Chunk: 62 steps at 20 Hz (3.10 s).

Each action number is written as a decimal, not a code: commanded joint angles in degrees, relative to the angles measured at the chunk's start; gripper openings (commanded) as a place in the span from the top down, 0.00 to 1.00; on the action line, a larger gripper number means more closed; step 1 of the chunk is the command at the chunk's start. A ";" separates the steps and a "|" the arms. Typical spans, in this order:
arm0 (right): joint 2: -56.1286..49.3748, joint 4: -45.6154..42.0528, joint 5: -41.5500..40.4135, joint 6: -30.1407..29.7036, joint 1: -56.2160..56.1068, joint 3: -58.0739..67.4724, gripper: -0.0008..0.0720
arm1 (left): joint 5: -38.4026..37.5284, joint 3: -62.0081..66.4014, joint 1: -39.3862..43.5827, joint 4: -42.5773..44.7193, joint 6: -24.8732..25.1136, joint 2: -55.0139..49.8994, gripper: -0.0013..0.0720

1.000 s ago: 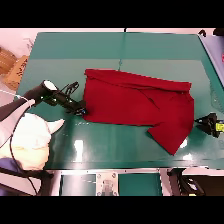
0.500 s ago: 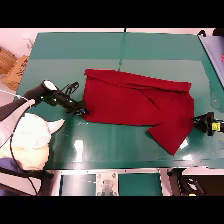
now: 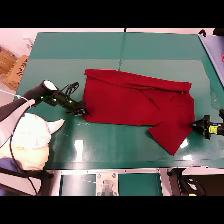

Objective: Fold the shirts.

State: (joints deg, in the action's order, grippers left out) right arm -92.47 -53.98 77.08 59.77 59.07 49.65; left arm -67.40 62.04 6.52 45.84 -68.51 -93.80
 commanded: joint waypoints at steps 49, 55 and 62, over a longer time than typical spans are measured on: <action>-2.82 28.85 -34.03 4.07 -33.94 33.81 0.96 | 15.82 44.33 0.09 12.00 -6.45 -9.20 0.96; -8.24 23.85 -32.33 4.07 -33.70 39.60 0.97 | 18.34 44.33 0.09 14.25 -6.38 -11.32 0.96; -8.22 7.41 -24.85 4.72 -33.62 37.11 0.97 | 11.23 44.19 0.09 17.81 -6.43 -16.76 0.96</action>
State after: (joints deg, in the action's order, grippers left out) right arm -100.40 -40.27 49.28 64.18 25.41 87.94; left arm -52.84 106.28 6.61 61.52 -74.91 -108.57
